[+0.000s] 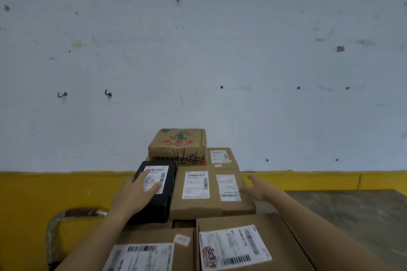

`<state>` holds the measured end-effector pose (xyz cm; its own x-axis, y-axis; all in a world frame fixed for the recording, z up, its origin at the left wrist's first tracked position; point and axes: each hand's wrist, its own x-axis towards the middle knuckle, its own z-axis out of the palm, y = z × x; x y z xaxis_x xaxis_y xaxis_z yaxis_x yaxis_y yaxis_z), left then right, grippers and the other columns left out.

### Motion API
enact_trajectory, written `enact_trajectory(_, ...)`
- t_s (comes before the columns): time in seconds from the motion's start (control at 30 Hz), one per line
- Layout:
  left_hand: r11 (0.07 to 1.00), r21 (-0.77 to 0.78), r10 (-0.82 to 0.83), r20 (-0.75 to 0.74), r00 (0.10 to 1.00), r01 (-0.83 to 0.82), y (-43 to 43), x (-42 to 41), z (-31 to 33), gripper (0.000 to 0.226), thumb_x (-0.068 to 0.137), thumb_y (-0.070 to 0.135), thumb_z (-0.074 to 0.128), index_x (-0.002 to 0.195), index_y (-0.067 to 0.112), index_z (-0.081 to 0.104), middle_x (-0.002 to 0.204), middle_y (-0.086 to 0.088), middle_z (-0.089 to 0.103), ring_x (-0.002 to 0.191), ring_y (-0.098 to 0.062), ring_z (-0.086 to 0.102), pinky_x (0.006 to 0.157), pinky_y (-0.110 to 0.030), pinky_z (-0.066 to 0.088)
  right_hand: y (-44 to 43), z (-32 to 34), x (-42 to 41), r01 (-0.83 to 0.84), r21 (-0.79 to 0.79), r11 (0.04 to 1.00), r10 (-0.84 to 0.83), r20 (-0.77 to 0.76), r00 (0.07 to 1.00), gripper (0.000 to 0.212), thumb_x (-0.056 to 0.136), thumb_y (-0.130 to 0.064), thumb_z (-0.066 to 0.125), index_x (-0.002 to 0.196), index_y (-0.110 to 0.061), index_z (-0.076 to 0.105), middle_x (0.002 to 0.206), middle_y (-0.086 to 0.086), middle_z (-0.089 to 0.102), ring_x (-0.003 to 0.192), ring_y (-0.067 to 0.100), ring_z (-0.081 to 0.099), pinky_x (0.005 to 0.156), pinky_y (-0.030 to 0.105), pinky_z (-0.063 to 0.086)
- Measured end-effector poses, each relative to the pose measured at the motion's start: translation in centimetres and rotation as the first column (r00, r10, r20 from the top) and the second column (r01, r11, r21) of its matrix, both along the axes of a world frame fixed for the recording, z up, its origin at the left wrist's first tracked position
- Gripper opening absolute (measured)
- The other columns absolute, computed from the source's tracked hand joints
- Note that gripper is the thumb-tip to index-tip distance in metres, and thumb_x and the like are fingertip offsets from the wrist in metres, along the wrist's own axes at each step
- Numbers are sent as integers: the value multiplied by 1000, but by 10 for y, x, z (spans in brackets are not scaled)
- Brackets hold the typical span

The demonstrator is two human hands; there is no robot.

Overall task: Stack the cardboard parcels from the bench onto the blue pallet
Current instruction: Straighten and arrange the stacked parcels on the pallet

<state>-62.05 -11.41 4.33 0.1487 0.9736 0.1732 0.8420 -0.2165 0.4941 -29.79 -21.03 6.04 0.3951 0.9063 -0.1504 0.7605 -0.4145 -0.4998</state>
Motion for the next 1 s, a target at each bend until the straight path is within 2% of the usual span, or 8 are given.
enact_trajectory(0.07, 999, -4, 51, -16, 999, -51, 8, 4, -3, 72, 82, 70, 45, 144, 38, 26, 144, -11, 39, 128, -29, 44, 99, -40, 44, 17, -5, -1, -86, -43, 995, 85, -36, 996, 59, 93, -31, 52, 144, -13, 28, 143, 10, 44, 126, 28, 47, 96, 35, 45)
enact_trajectory(0.13, 995, -42, 90, -12, 996, -90, 15, 4, -5, 77, 79, 71, 48, 144, 36, 26, 146, -11, 37, 131, -29, 41, 99, -40, 42, 29, -12, -4, -153, -78, 985, 151, -40, 988, 58, 90, -26, 57, 141, -15, 32, 144, 8, 44, 130, 27, 44, 106, 38, 39)
enact_trajectory(0.43, 990, -118, 68, -58, 996, -74, 24, 10, -6, 79, 75, 77, 46, 140, 35, 33, 144, -3, 44, 127, -24, 44, 94, -35, 45, 47, -25, 5, -151, -143, 978, 135, -113, 984, 65, 84, -26, 64, 140, -16, 33, 142, 6, 45, 127, 27, 46, 106, 42, 40)
enact_trajectory(0.57, 989, -128, 72, -49, 996, -78, 23, 10, -5, 78, 75, 77, 47, 139, 34, 35, 144, -2, 44, 127, -24, 45, 96, -37, 45, 49, -15, 13, -123, -160, 979, 100, -146, 984, 54, 89, -33, 59, 136, -17, 37, 138, 6, 48, 110, 20, 51, 92, 31, 45)
enact_trajectory(0.7, 993, -104, 56, 89, 994, -47, 33, 5, 9, 70, 78, 70, 52, 133, 29, 43, 136, -2, 53, 116, -23, 54, 90, -35, 48, 66, -5, 27, 4, 17, 1000, -3, -74, 997, 58, 91, -34, 55, 140, -12, 34, 141, 12, 45, 125, 27, 47, 100, 35, 40)
enact_trajectory(0.8, 994, -40, 106, 169, 980, -101, 50, 6, 24, 69, 83, 63, 52, 138, 24, 38, 141, -6, 49, 123, -27, 50, 94, -39, 44, 85, -5, 31, 30, 79, 996, -22, -98, 995, 64, 91, -38, 53, 146, -17, 26, 145, 17, 38, 126, 33, 46, 103, 40, 41)
enact_trajectory(0.9, 968, -214, 193, 312, 930, -130, 66, 8, 26, 82, 82, 61, 56, 145, 18, 28, 146, -11, 42, 130, -32, 43, 105, -45, 38, 106, -16, 33, 31, 93, 995, -12, -196, 980, 65, 91, -35, 53, 146, -15, 24, 140, 16, 45, 123, 32, 49, 103, 41, 43)
enact_trajectory(1.0, 832, -555, 282, 454, 845, 20, 76, 0, 21, 73, 73, 62, 62, 120, 6, 59, 115, -12, 66, 105, -28, 61, 97, -38, 43, 119, -33, 30, 34, 76, 997, -11, -290, 957, 68, 91, -31, 54, 146, -14, 19, 133, 15, 53, 115, 30, 57, 97, 39, 48)
